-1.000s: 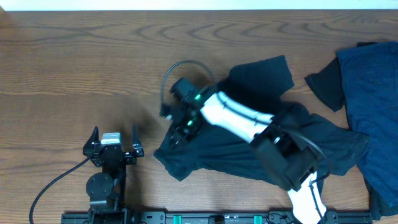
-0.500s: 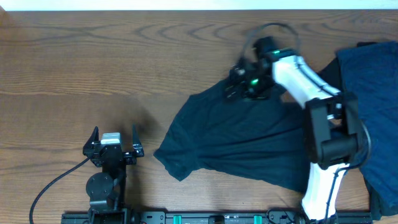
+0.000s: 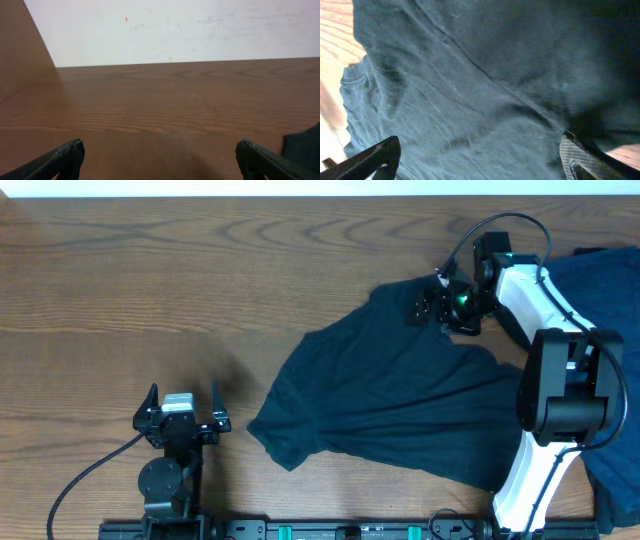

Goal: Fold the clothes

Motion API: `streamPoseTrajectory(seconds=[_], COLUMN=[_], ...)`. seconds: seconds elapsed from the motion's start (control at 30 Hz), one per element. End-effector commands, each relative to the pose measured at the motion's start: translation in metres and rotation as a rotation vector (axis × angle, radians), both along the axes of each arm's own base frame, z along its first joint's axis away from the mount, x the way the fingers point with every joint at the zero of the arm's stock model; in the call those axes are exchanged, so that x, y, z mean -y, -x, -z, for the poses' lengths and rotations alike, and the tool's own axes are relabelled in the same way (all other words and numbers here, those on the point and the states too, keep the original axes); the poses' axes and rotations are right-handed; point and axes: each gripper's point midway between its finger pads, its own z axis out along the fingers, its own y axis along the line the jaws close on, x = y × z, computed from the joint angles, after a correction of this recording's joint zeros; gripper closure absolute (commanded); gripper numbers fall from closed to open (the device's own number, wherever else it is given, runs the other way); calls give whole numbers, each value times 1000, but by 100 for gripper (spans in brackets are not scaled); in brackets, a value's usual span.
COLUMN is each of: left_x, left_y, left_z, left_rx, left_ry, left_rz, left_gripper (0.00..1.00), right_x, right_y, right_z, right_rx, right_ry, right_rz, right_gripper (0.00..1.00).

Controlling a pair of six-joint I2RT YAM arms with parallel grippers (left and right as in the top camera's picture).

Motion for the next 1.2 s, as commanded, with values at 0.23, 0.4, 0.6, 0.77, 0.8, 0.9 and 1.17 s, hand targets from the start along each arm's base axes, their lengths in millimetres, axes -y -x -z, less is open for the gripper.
streamPoseTrajectory(seconds=[0.23, 0.4, 0.6, 0.77, 0.8, 0.9, 1.17], left_x=[58, 69, 76, 97, 102, 119, 158], left_y=[5, -2, -42, -83, -92, -119, -153], left_z=[-42, -72, -80, -69, -66, -54, 4], left_rx=[92, 2, -326, -643, -686, -760, -854], left_ry=[101, 134, 207, 259, 262, 262, 289], left_rz=[334, 399, 414, 446, 455, 488, 594], left_gripper=[2, 2, 2, 2, 2, 2, 86], right_x=[3, 3, 3, 3, 3, 3, 3], right_y=[-7, -7, -7, -7, -7, -7, -7], right_z=[-16, -16, -16, -16, -16, -16, -16], right_rx=[47, 47, 47, 47, 47, 47, 47], right_ry=[-3, -3, -3, -3, -3, -3, -3], right_rz=[1, 1, 1, 1, 1, 1, 1], right_gripper=[1, 1, 1, 1, 1, 1, 1])
